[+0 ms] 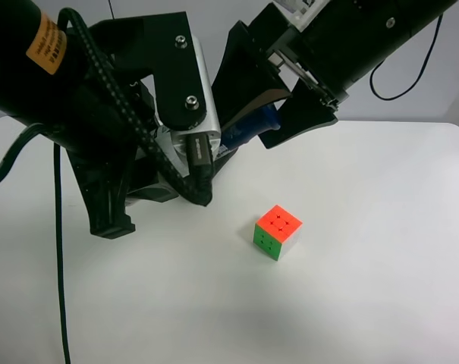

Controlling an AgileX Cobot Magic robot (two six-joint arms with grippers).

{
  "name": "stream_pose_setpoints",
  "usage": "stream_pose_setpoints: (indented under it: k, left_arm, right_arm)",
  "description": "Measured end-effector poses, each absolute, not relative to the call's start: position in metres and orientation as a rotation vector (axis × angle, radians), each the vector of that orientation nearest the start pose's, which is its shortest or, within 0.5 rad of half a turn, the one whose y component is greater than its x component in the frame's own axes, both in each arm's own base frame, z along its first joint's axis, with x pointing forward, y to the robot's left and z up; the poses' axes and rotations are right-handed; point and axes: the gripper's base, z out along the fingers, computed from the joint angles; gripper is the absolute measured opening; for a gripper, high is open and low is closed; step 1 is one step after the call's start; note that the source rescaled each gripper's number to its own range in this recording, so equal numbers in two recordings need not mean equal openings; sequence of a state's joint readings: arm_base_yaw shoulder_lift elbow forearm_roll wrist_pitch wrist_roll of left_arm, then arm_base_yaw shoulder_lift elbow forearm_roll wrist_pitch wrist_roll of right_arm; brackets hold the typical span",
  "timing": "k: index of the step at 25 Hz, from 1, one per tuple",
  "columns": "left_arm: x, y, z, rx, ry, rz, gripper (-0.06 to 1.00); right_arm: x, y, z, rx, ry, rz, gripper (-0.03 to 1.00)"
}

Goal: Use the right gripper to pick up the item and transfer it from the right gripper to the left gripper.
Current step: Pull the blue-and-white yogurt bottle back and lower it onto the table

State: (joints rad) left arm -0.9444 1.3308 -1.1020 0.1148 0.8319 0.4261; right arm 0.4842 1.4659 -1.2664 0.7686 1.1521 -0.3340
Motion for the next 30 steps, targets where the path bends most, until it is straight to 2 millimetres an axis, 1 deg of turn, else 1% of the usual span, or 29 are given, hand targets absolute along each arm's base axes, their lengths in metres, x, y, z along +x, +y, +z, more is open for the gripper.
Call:
stream_pose_setpoints:
  k: [8, 14, 18, 20, 23, 27, 30]
  left_arm:
    - [0.166, -0.217, 0.318, 1.656, 1.923, -0.067, 0.0]
    - [0.166, -0.217, 0.318, 1.656, 1.923, -0.067, 0.0]
    - [0.166, -0.217, 0.318, 1.656, 1.922, -0.066, 0.0]
    - [0.166, -0.217, 0.318, 1.656, 1.922, -0.066, 0.0]
    - [0.166, -0.217, 0.318, 1.656, 1.922, -0.066, 0.0]
    - [0.166, -0.217, 0.318, 1.656, 1.922, -0.066, 0.0]
    - [0.166, -0.217, 0.318, 1.655, 1.923, -0.067, 0.0]
  right_arm:
    - [0.223, 0.183, 0.341, -0.854, 2.603, 1.086, 1.0]
    - [0.211, 0.176, 0.356, -0.864, 2.551, 1.063, 1.0]
    - [0.196, 0.162, 0.372, -0.854, 2.518, 0.954, 1.0]
    - [0.185, 0.151, 0.379, -0.834, 2.507, 0.889, 1.0]
    - [0.162, 0.134, 0.381, -0.813, 2.496, 0.821, 1.0]
    - [0.123, 0.11, 0.379, -0.812, 2.442, 0.76, 1.0]
    - [0.094, 0.087, 0.375, -0.824, 2.378, 0.65, 1.0]
